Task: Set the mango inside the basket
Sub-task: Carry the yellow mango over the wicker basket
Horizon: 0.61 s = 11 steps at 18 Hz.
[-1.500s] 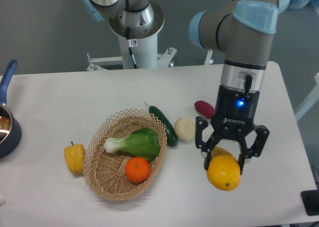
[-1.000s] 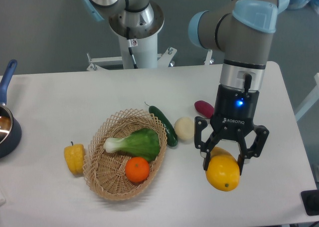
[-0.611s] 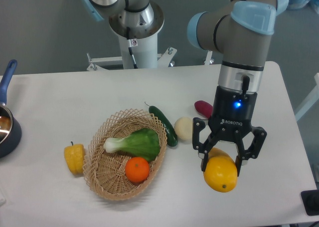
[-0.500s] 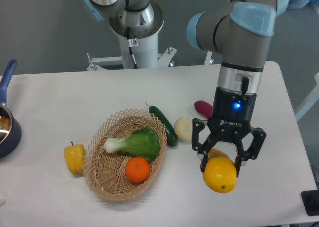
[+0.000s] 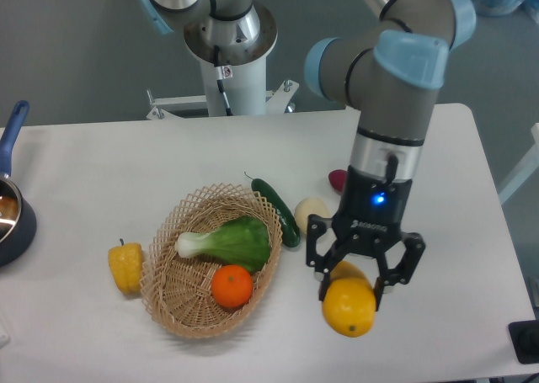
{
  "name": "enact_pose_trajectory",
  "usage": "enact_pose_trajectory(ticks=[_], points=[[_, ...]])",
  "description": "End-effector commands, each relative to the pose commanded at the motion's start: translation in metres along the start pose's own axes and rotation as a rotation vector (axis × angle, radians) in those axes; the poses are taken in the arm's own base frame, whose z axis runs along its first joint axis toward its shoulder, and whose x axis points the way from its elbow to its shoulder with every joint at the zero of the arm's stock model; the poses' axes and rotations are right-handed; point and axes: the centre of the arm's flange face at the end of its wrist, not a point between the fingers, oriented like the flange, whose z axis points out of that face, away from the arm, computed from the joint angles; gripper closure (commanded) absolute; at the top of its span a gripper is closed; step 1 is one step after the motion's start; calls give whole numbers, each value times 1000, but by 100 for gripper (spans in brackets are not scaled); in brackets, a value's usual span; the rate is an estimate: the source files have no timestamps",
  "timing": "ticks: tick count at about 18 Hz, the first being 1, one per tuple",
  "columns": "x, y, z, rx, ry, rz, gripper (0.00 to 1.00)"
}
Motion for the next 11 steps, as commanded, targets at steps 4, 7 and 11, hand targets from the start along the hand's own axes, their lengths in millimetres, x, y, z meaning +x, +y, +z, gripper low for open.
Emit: enact_pose_trajectory(ticks=[4,7,11], points=[[59,10,30,-87,15,130,62],[101,34,37,-169,19,211,62],[141,85,30,-256,68,343,62]])
